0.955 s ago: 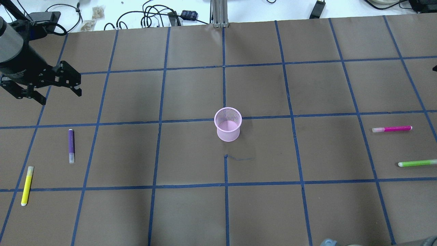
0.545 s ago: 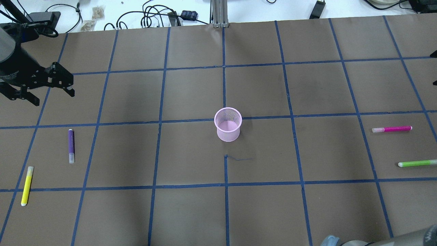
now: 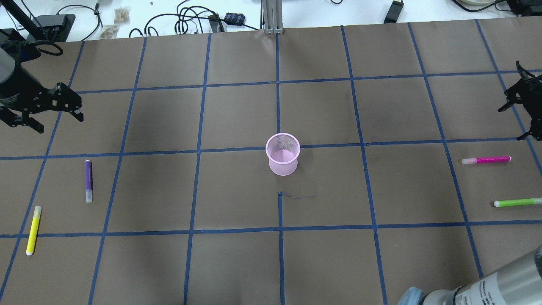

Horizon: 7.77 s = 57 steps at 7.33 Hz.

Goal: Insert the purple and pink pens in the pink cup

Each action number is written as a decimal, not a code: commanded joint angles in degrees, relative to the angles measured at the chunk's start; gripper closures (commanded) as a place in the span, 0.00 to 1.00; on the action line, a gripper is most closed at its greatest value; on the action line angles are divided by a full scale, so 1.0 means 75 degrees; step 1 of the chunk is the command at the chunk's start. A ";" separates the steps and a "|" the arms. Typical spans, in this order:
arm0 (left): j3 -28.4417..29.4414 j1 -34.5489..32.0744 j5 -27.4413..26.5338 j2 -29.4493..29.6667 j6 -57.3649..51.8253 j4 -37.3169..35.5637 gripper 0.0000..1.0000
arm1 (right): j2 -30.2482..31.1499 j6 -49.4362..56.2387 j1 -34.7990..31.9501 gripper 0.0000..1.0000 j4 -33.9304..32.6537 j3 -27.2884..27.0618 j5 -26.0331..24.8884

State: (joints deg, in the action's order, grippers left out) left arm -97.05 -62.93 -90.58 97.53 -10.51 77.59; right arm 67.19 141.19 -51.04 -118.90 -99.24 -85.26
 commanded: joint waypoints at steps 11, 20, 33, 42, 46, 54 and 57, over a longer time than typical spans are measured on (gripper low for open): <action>-0.1170 0.0727 -0.0415 0.2195 -0.0532 -0.2763 0.09 | 0.0299 0.0383 0.0513 0.95 -0.3517 -0.2342 -0.0222; -0.1111 0.0727 -0.0427 0.2453 -0.0474 -0.2763 0.56 | 0.1646 -0.2973 -0.1358 1.00 0.1513 0.0582 -0.0480; -0.0103 -0.0163 -0.0438 0.1646 -0.0392 -0.2763 1.00 | 0.0582 -1.1827 -0.8717 0.99 0.1580 0.0904 -0.4259; -0.0068 -0.0340 -0.0403 0.1457 -0.0427 -0.2798 1.00 | 0.0041 -1.1852 -0.9190 0.44 0.1944 0.0927 -0.4582; -0.0010 -0.0561 -0.0391 0.1353 -0.0334 -0.2810 1.00 | 0.0554 -1.1736 -0.8584 0.43 0.2013 0.1288 -0.4314; 0.0600 -0.4589 -0.0403 0.0953 0.3997 -0.3699 1.00 | 0.2806 -1.6253 -0.4666 0.34 0.3068 0.1537 -0.0679; 0.0099 -0.5995 -0.1090 0.1152 0.5816 -0.4167 1.00 | 0.2795 -1.8482 -0.5368 0.16 0.3011 0.1537 -0.0597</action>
State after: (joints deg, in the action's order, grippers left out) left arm -94.09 -103.59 -95.55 105.83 28.55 48.30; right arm 88.24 7.89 -89.14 -96.07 -87.64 -89.85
